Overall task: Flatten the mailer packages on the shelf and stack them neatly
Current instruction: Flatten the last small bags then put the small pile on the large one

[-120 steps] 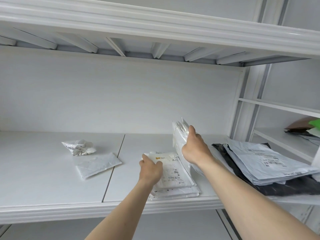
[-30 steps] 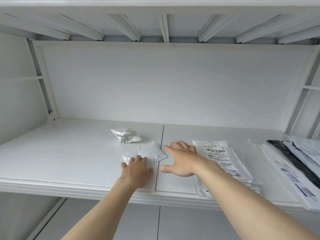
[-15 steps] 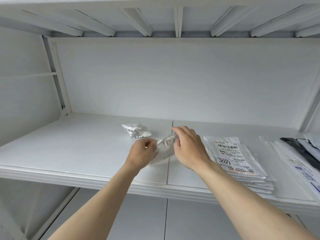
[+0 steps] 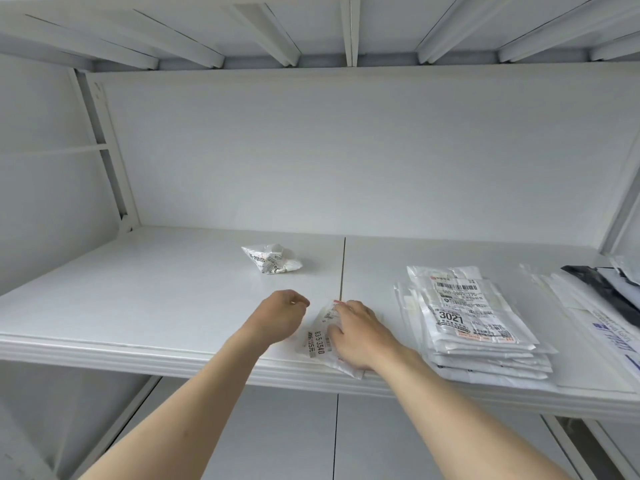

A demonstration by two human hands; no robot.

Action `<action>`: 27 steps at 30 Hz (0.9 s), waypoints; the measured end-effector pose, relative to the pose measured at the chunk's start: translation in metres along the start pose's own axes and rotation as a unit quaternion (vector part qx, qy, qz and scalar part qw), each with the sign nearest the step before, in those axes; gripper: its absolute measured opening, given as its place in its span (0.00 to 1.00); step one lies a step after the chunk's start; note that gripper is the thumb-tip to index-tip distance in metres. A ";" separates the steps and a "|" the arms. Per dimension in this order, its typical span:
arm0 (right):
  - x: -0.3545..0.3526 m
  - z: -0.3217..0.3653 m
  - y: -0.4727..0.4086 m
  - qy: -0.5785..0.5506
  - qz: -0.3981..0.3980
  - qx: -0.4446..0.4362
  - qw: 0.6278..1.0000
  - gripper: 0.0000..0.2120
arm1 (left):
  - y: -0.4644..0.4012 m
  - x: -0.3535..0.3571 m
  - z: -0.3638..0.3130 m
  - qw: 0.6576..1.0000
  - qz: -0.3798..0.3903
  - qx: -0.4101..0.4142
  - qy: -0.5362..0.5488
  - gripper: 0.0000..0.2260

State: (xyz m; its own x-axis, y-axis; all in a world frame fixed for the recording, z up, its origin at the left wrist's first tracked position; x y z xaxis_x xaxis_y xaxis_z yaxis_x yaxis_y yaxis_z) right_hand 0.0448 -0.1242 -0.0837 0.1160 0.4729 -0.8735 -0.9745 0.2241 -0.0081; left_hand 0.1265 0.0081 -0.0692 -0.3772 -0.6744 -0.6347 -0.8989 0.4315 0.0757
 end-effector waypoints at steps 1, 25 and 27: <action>0.001 0.002 -0.004 0.008 -0.016 0.015 1.000 0.24 | -0.001 0.000 -0.004 0.999 -0.011 0.025 -0.040 0.12; 0.042 -0.008 -0.029 0.086 -0.002 0.051 0.995 0.31 | -0.043 0.040 -0.007 0.995 -0.019 -0.022 0.097 0.19; 0.037 -0.010 -0.027 0.041 -0.032 0.011 0.999 0.30 | -0.030 0.037 -0.001 0.984 -0.013 -0.067 0.167 0.20</action>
State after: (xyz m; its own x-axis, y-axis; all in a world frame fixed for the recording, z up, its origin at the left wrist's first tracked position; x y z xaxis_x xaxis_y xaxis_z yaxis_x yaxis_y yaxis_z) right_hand 0.0733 -0.1209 -0.1204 0.1608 0.3854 -0.9086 -0.9610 0.2711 -0.0551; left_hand 0.1398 -0.0304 -0.0938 -0.3862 -0.8525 -0.3522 -0.9219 0.3437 0.1788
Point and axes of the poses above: each hand's wrist, its own y-axis away from the middle knuckle, its own x-axis out of the palm, z = x × y, the point moved 4 cm from there along -y, towards the middle knuckle, and after that the axes turned 7 degrees about -y, right-handed, at the moved point
